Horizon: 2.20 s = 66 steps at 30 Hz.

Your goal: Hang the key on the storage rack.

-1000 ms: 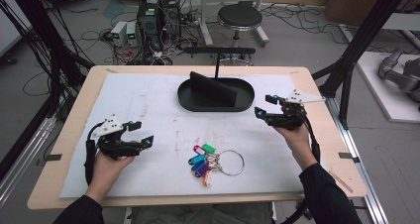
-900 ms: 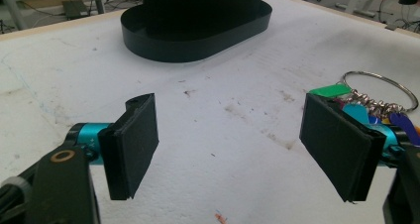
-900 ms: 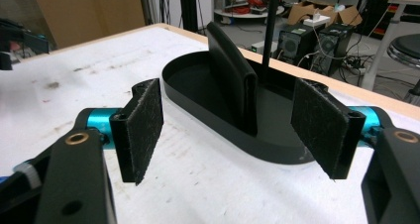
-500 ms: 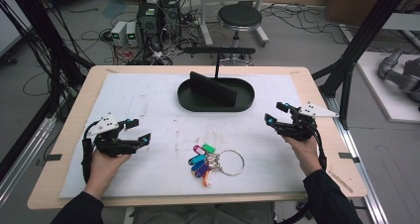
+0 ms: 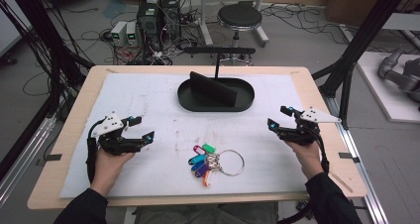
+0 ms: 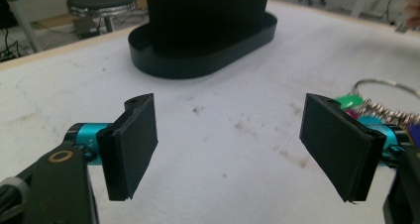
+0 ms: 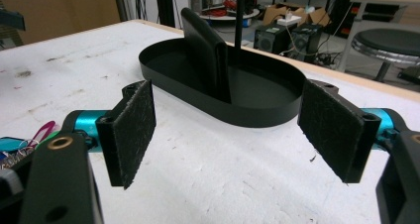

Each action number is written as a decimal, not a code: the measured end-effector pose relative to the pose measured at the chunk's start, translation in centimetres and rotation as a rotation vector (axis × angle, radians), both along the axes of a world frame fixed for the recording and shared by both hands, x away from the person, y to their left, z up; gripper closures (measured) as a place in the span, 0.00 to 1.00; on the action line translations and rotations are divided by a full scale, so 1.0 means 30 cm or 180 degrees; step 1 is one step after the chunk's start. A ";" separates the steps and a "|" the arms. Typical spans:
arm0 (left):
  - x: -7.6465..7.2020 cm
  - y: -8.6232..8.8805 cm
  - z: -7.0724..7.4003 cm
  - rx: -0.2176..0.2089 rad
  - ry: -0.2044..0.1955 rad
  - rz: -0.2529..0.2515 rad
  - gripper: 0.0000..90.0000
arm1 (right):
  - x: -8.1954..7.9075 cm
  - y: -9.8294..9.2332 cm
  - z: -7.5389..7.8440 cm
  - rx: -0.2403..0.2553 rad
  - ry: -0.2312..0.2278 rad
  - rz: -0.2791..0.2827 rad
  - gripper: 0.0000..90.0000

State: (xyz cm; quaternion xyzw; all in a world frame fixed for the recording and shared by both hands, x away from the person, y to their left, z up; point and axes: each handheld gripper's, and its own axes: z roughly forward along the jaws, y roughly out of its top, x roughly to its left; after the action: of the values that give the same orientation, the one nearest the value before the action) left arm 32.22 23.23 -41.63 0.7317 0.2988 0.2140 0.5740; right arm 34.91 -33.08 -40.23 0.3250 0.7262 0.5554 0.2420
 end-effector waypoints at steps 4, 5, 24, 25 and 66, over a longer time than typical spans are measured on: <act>-0.005 0.000 0.006 -0.0067 -0.0165 -0.0008 0.25 | -0.014 -0.005 0.009 -0.0047 -0.0054 0.0025 0.23; -0.009 0.001 0.007 -0.0079 -0.0159 -0.0024 0.25 | -0.017 -0.005 0.009 -0.0054 -0.0057 0.0034 0.23; -0.010 -0.022 0.023 0.0004 0.0014 -0.0169 0.22 | -0.084 0.106 -0.017 0.0027 0.0368 0.0294 0.30; -0.009 -0.024 0.023 0.0007 0.0009 -0.0171 0.22 | -0.095 0.117 -0.023 -0.0006 0.0414 0.0313 0.31; -0.020 -0.050 0.021 0.0130 -0.0010 -0.0090 0.22 | -0.146 0.343 -0.155 -0.1294 0.1055 0.0524 0.94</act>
State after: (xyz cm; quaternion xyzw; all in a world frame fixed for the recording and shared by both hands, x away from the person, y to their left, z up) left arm 31.63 21.74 -41.00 0.7471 0.2831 0.2131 0.5624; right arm 30.53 -22.79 -44.88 0.2960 0.8764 0.3552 0.1343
